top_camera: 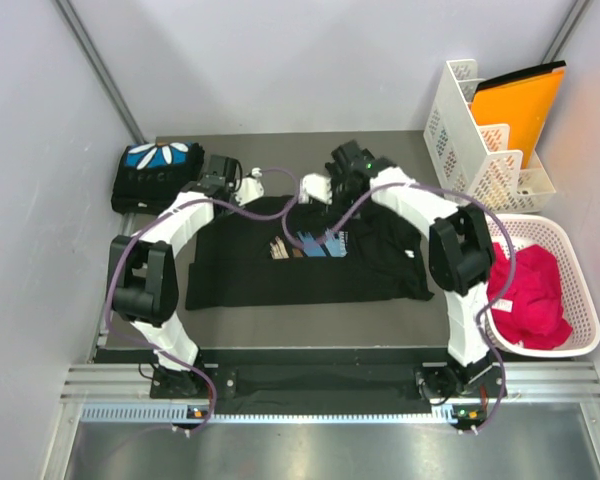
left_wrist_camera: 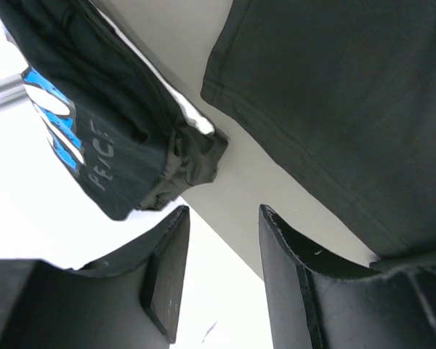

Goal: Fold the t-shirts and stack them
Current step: Fold the tshirt

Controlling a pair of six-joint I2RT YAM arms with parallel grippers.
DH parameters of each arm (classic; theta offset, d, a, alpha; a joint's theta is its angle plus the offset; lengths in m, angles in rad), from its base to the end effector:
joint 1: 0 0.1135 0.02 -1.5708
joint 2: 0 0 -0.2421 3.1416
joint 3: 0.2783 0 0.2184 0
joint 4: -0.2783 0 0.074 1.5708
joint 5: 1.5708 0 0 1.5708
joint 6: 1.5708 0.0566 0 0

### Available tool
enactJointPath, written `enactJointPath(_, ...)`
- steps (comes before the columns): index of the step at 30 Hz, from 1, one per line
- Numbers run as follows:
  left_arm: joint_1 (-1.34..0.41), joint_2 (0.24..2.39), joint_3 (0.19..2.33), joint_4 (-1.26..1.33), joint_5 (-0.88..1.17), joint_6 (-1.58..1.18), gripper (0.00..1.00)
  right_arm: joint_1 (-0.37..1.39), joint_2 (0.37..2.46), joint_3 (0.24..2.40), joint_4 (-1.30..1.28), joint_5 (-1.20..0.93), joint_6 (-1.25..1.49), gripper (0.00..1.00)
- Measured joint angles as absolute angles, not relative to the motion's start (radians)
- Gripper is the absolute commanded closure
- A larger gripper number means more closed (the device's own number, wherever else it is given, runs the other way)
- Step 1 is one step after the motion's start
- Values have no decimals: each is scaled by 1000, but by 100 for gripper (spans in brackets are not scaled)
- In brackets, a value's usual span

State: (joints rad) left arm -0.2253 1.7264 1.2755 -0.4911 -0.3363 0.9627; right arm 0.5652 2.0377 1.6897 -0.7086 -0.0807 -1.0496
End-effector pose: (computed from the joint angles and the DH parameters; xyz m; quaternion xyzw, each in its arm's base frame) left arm 0.3430 -0.0595 0.2121 0.4819 0.8059 0.2583 0.2270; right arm 0.3446 0.2240 0.2009 -0.7053 0.6607 -0.0231 0.2560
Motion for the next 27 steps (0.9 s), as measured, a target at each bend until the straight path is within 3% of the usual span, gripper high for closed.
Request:
enactJointPath(9, -232, 1726, 1275, -480, -339, 968, 53, 357, 2186, 2059, -1080, -416, -969, 52)
enactJointPath(15, -232, 1726, 1267, -486, -356, 986, 53, 328, 2236, 2066, -1258, -554, -996, 54)
enactJointPath(27, -176, 1714, 1267, -438, -344, 891, 53, 323, 2242, 1990, -1245, -605, -986, 56)
